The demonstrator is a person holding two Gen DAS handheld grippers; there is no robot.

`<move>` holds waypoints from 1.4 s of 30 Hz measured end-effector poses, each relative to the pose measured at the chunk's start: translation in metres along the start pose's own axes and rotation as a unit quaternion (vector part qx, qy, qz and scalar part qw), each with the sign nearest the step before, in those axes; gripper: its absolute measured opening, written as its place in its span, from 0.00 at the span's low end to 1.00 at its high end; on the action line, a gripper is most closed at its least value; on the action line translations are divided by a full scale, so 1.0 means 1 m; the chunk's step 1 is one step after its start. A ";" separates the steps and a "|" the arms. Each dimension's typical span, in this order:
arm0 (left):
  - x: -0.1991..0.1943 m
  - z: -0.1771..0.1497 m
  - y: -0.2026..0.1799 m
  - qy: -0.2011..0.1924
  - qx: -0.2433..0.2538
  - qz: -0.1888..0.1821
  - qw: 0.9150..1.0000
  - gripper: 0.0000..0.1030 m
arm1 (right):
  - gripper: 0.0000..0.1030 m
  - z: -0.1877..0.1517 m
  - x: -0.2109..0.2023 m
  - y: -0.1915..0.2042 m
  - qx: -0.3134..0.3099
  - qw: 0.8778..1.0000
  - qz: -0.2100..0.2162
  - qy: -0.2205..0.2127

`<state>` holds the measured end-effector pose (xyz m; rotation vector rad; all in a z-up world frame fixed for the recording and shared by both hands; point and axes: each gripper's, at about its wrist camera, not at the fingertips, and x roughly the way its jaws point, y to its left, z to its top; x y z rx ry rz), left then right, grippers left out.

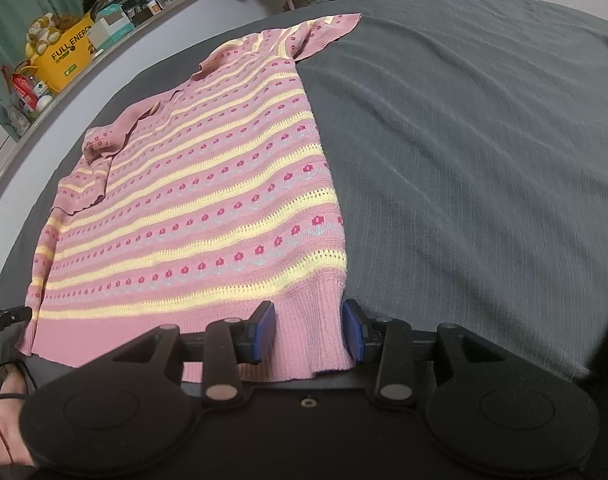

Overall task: Fold clothes
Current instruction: 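Tug the hem ribbing with both grippers, then open both to release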

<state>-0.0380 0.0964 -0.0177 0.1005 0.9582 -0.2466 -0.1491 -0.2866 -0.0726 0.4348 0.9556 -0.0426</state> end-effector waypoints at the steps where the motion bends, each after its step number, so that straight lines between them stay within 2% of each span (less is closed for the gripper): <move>1: 0.001 0.000 -0.003 0.005 0.005 0.002 1.000 0.86 | 0.36 0.000 0.000 0.000 0.000 1.000 0.000 0.000; 2: 0.001 -0.001 -0.006 0.010 0.011 0.004 1.000 0.99 | 0.36 -0.001 0.000 0.001 0.000 1.000 0.000 0.000; 5: -0.005 -0.005 -0.014 -0.011 0.038 0.014 0.999 0.99 | 0.36 -0.001 0.000 0.001 0.002 1.000 0.001 -0.001; 6: -0.008 -0.005 -0.013 -0.021 0.032 0.005 0.999 0.99 | 0.36 -0.001 0.000 0.001 0.002 1.000 0.001 -0.001; 10: -0.019 0.000 0.002 -0.053 -0.042 -0.040 0.997 0.99 | 0.36 -0.001 0.001 0.002 0.003 1.000 0.001 -0.001; 11: -0.020 0.002 0.008 -0.056 -0.064 -0.043 0.995 0.99 | 0.36 -0.001 0.002 0.002 0.003 1.000 0.001 -0.001; 13: -0.016 0.004 0.022 -0.044 -0.108 -0.072 0.991 0.98 | 0.36 -0.001 0.002 0.002 0.003 1.000 0.001 -0.001; 15: -0.009 0.001 0.035 -0.032 -0.156 -0.095 0.983 0.76 | 0.36 0.000 0.002 0.001 0.005 1.000 0.002 -0.001; 16: -0.004 -0.001 0.041 -0.020 -0.175 -0.097 0.980 0.59 | 0.36 0.000 0.002 0.001 0.006 1.000 0.003 -0.002; 17: 0.000 -0.002 0.046 -0.008 -0.193 -0.098 0.976 0.52 | 0.36 0.000 0.001 0.000 0.007 1.000 0.004 -0.002; 21: 0.008 -0.011 0.056 -0.005 -0.207 -0.092 0.974 0.44 | 0.36 0.001 0.000 -0.005 0.021 1.000 0.020 -0.003; 22: 0.009 -0.013 0.058 -0.006 -0.208 -0.091 0.974 0.39 | 0.35 0.002 0.000 -0.007 0.027 0.999 0.026 -0.003; 23: 0.009 -0.014 0.055 -0.006 -0.199 -0.092 0.976 0.34 | 0.31 0.002 0.000 -0.009 0.033 0.999 0.032 -0.002; 25: 0.010 -0.014 0.051 -0.007 -0.181 -0.093 0.979 0.32 | 0.24 0.002 0.001 -0.012 0.043 0.998 0.045 0.000; 27: 0.009 -0.013 0.044 -0.010 -0.159 -0.082 0.984 0.23 | 0.20 0.003 0.004 -0.013 0.050 0.997 0.055 0.004; 29: 0.007 -0.011 0.034 -0.016 -0.132 -0.059 0.989 0.10 | 0.09 0.003 0.008 -0.013 0.053 0.997 0.057 0.004; 31: 0.001 -0.008 0.033 -0.026 -0.130 -0.030 0.991 0.07 | 0.06 0.004 0.010 -0.012 0.054 0.997 0.052 0.000; 34: -0.015 -0.006 0.045 -0.042 -0.135 0.038 0.989 0.05 | 0.05 0.003 -0.002 -0.010 0.045 0.998 0.025 -0.033; 37: -0.028 -0.004 0.065 -0.033 -0.151 0.073 0.985 0.05 | 0.05 0.006 -0.016 -0.005 0.029 0.998 -0.002 -0.050; 42: -0.051 0.001 0.065 -0.012 -0.149 0.055 0.987 0.05 | 0.04 0.013 -0.052 0.004 -0.004 0.999 -0.005 -0.049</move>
